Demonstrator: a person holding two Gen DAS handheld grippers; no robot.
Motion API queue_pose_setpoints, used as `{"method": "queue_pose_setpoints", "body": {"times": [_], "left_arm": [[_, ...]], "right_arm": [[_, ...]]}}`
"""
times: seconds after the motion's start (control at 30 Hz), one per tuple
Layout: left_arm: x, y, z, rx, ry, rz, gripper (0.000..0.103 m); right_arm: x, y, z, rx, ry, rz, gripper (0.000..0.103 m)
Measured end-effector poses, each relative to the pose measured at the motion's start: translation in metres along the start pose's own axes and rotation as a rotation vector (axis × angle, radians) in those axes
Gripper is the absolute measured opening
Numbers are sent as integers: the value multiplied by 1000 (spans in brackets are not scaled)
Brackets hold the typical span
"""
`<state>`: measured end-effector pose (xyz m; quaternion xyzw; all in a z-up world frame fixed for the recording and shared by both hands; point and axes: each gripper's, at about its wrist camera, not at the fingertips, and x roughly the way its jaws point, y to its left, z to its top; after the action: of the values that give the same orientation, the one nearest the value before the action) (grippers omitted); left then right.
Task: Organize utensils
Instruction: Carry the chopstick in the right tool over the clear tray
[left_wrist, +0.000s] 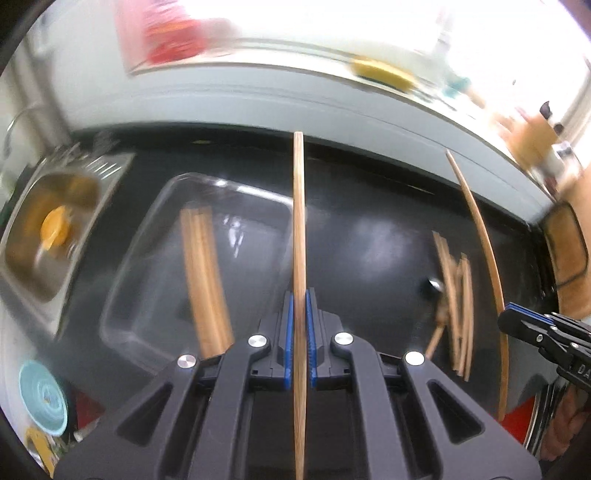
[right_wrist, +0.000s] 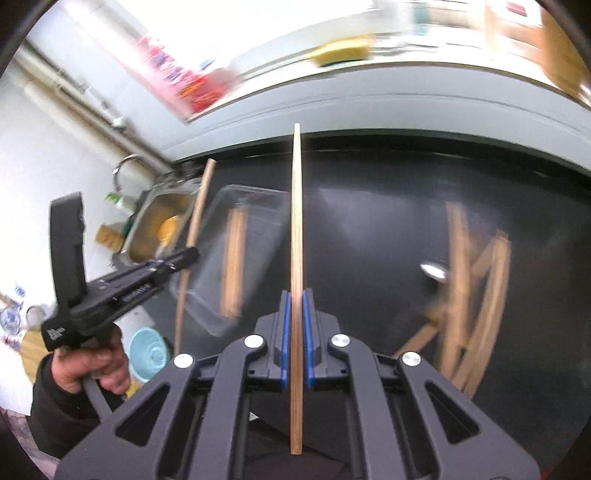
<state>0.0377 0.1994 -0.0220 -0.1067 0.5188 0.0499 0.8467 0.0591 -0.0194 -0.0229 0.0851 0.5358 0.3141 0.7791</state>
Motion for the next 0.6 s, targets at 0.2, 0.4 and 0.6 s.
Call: {"method": "queue_pose_setpoints", "body": {"times": [0.2,0.4,0.6], "left_arm": [[2,72,8,-80,3,35,6],[29,117,19,-145,47,-20,6],[65,137,27,-217,110,-91,6]], "right_arm": [[73,65,36,-38,64,76,7],[138,87,49,-9,150,72,7],[172,92,52,-4,197,31,7]]}}
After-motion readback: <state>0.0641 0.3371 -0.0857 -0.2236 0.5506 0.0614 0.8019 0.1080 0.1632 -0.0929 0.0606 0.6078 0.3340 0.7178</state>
